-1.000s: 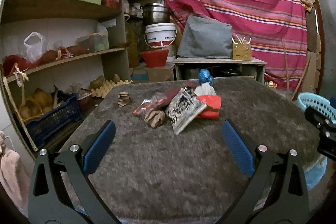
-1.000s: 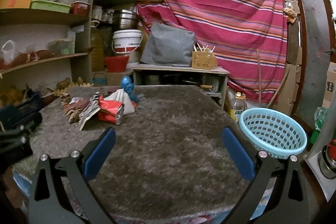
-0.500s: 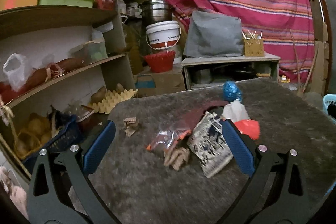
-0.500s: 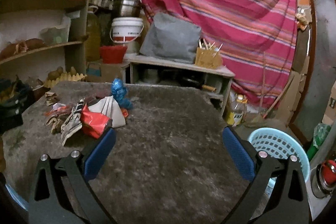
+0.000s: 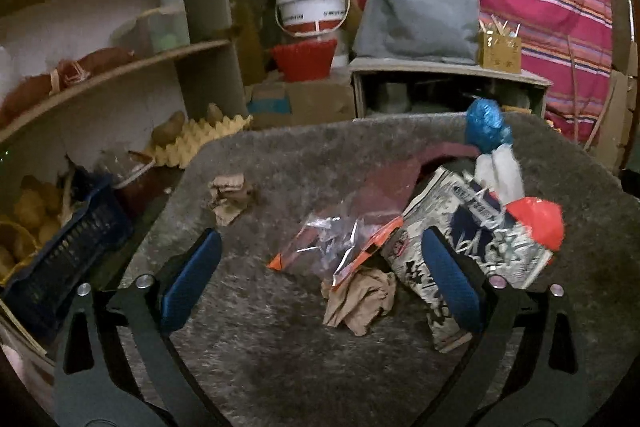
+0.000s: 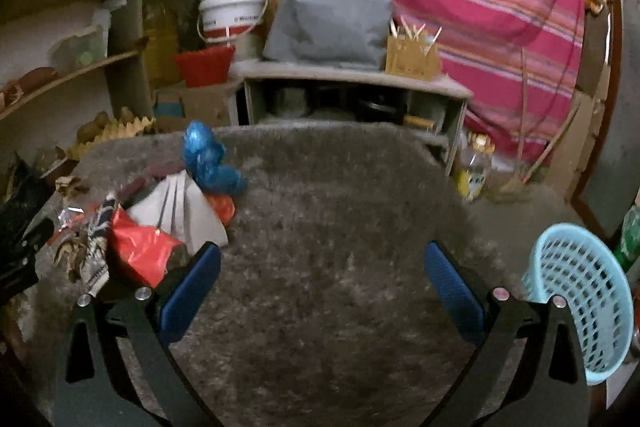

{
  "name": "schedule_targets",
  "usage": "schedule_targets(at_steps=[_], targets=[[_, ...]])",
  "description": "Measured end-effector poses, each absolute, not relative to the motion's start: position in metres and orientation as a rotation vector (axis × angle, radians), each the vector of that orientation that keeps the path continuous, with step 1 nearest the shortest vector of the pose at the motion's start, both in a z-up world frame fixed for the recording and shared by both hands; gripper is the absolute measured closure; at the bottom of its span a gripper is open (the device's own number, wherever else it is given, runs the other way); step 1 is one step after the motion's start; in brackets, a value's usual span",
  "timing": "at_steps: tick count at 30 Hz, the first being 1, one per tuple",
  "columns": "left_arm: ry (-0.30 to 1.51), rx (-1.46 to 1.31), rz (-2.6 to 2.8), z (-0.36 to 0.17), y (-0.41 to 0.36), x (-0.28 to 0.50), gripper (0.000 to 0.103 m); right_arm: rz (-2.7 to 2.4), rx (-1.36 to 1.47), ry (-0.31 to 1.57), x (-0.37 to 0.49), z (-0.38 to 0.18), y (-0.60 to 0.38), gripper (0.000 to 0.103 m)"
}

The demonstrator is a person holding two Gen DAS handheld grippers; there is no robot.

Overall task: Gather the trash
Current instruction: 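Reach into the pile and grasp the clear plastic bag with the left gripper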

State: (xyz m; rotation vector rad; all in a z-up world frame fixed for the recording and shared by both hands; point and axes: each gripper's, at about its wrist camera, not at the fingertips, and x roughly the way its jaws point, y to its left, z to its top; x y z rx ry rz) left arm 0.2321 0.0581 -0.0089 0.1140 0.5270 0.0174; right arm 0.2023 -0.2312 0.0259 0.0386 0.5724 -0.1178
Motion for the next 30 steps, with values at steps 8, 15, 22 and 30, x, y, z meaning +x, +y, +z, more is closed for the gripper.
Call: schedule_targets(at_steps=[8,15,22,30], targets=[[0.591,0.159,-0.004,-0.022,0.054,0.254,0.025,-0.120,0.103,0.578,0.217,0.020,-0.223,0.004],[0.648,0.151,-0.101,-0.026,0.052,0.263,0.078,-0.096,0.069,0.567,0.215,0.021,-0.205,0.004],[0.572,0.186,-0.116,-0.010,0.059,0.244,0.087,-0.048,0.038,0.569,0.210,0.023,-0.185,0.004],[0.485,0.199,-0.058,0.013,0.089,0.205,0.087,0.011,-0.004,0.573,0.203,0.025,-0.149,0.004]])
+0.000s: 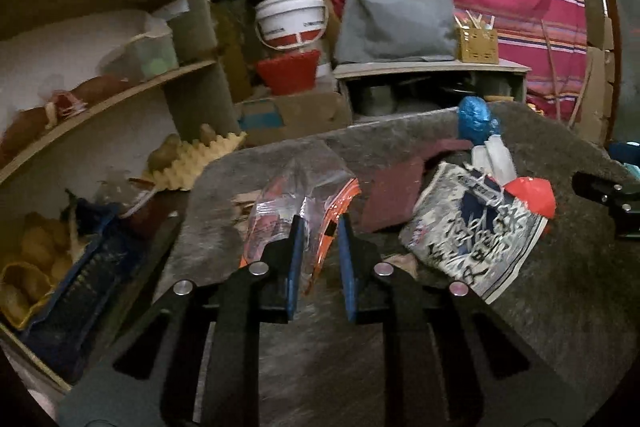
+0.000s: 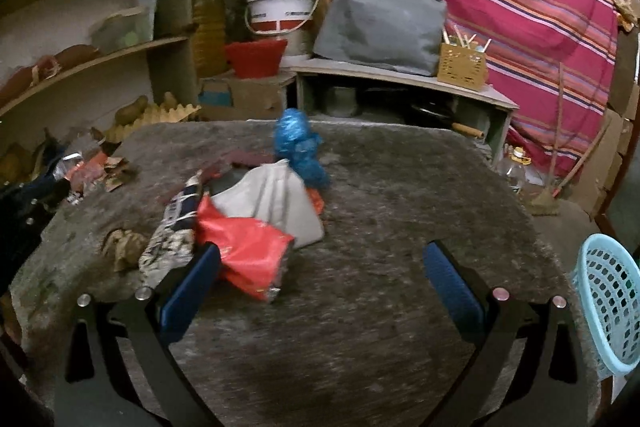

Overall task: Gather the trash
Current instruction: 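Reach into the pile and grasp the clear plastic bag with the left gripper, then grasp the black-and-white printed packet with the right gripper while the left gripper holds the bag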

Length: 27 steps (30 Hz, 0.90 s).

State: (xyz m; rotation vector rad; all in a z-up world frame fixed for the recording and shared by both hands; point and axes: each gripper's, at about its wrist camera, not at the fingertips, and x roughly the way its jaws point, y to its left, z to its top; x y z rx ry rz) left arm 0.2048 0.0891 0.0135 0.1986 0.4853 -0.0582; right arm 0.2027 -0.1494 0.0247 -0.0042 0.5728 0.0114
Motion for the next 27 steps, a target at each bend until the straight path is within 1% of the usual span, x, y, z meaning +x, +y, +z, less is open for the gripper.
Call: schedule_targets(at_steps=[10,12,14,19,21,23,24,25,27], targets=[[0.503,0.122,0.006,0.015,0.144,0.192,0.087,0.095,-0.064,0.627,0.205,0.016,-0.100,0.005],[0.502,0.112,0.019,0.014,0.151,0.191,0.087,0.113,-0.058,0.652,0.209,0.012,-0.090,0.011],[0.504,0.101,0.032,0.013,0.158,0.190,0.087,0.134,-0.032,0.681,0.214,0.008,-0.086,0.021],[0.515,0.049,0.054,0.012,0.174,0.189,0.087,0.143,-0.031,0.707,0.219,0.000,-0.076,0.027],[0.516,0.050,0.064,0.011,0.176,0.189,0.087,0.164,-0.022,0.725,0.225,-0.003,-0.074,0.037],[0.519,0.057,0.069,0.010,0.176,0.190,0.087,0.179,-0.023,0.734,0.227,-0.005,-0.072,0.051],[0.521,0.057,0.066,0.010,0.176,0.190,0.087,0.189,-0.032,0.728,0.227,-0.004,-0.071,0.055],[0.522,0.058,0.064,0.011,0.174,0.190,0.087,0.194,-0.043,0.723,0.226,-0.003,-0.070,0.063],[0.516,0.064,0.062,0.013,0.170,0.190,0.087,0.211,-0.052,0.714,0.225,-0.001,-0.069,0.067]])
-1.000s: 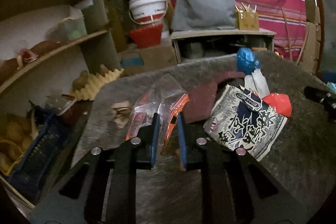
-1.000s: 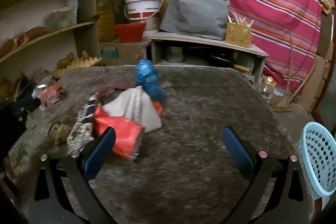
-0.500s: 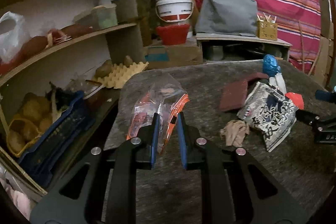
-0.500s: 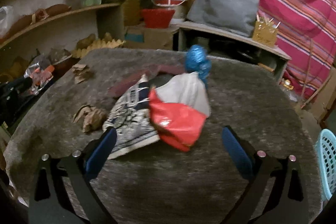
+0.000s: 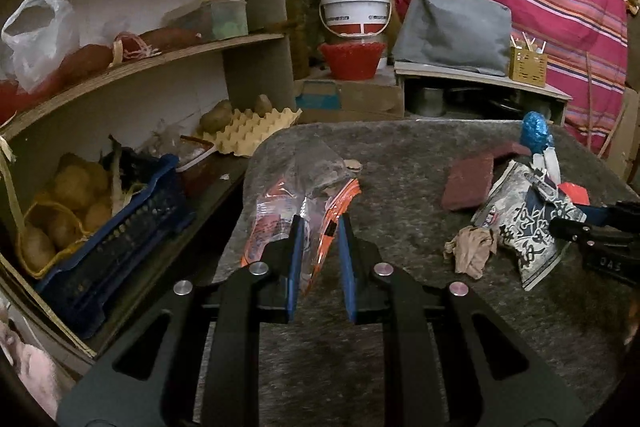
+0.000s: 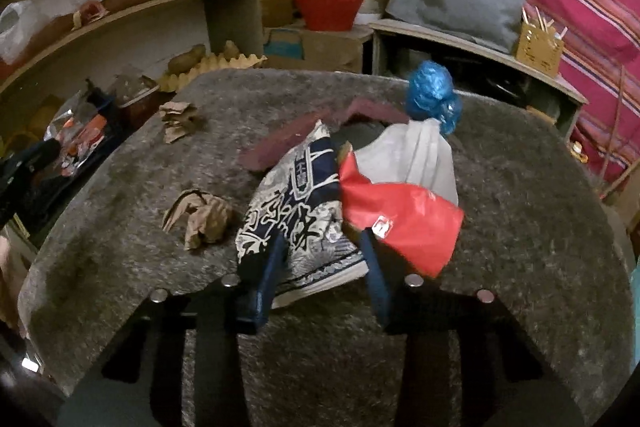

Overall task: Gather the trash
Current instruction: 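Grasp the black-and-white printed packet with the right gripper while the left gripper holds the bag, then carry both items over the blue basket and open both grippers to drop them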

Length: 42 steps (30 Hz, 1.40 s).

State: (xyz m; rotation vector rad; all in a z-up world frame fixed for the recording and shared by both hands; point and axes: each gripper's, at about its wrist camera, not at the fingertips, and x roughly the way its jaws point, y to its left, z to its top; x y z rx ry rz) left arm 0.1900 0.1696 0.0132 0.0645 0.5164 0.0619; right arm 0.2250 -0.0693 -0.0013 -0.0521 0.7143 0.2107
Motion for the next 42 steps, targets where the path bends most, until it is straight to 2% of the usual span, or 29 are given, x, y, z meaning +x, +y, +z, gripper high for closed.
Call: schedule_targets(at_steps=[1,2,6,20,30,42], targets=[[0.514,0.068,0.061,0.014,0.167,0.190,0.087,0.219,-0.054,0.711,0.224,0.000,-0.070,0.074],[0.513,0.070,0.059,0.016,0.164,0.190,0.087,0.230,-0.059,0.704,0.223,0.002,-0.070,0.077],[0.509,0.093,0.065,0.021,0.151,0.191,0.087,0.257,-0.087,0.679,0.218,0.009,-0.071,0.083],[0.471,0.119,-0.030,0.045,0.074,0.194,0.087,0.242,-0.025,0.544,0.181,0.052,-0.144,0.086],[0.464,0.124,-0.117,0.050,0.001,0.197,0.087,0.150,0.090,0.515,0.173,0.064,-0.232,0.087],[0.450,0.123,-0.232,0.058,-0.088,0.199,0.087,0.021,0.094,0.514,0.158,0.062,-0.321,0.089]])
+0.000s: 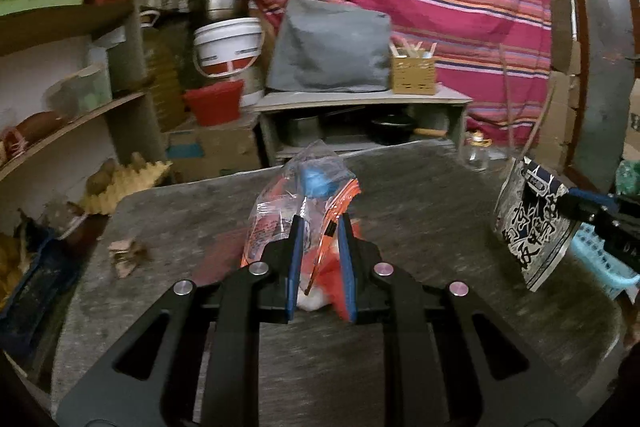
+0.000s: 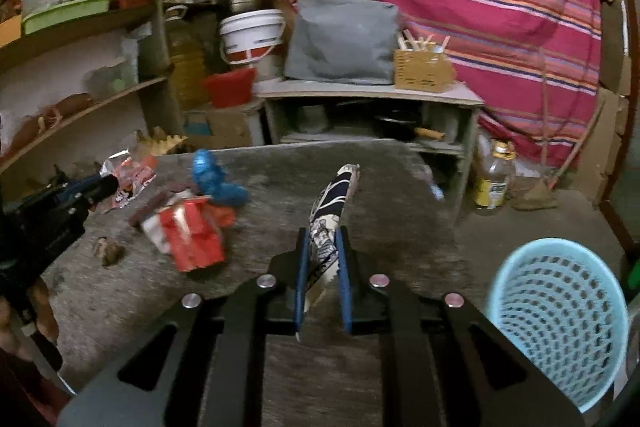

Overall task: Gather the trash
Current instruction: 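Carry both items over the blue basket and open both grippers to drop them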

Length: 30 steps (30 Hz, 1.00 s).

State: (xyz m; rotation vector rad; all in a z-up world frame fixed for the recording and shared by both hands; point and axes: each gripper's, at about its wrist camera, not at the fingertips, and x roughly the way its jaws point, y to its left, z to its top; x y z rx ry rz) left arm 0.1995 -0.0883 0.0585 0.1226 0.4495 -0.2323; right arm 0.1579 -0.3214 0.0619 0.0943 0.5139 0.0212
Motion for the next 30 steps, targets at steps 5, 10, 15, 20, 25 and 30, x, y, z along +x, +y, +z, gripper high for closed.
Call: schedule_targets(at_steps=[5,10,15,20,25,30], targets=[[0.430,0.146,-0.302,0.066,-0.132,0.192,0.087,-0.066,0.098,0.477,0.133,0.070,-0.371,0.089],[0.417,0.164,-0.385,0.068,-0.181,0.179,0.087,-0.165,0.130,0.464,0.110,0.072,-0.429,0.089],[0.423,0.175,-0.482,0.059,-0.242,0.168,0.087,-0.268,0.165,0.454,0.087,0.065,-0.483,0.089],[0.443,0.199,-0.576,0.045,-0.301,0.159,0.087,-0.349,0.222,0.456,0.071,0.051,-0.526,0.089],[0.449,0.226,-0.677,0.036,-0.357,0.150,0.087,-0.375,0.233,0.481,0.069,0.038,-0.547,0.089],[0.473,0.229,-0.745,0.027,-0.395,0.148,0.086,-0.411,0.234,0.497,0.068,0.028,-0.560,0.089]])
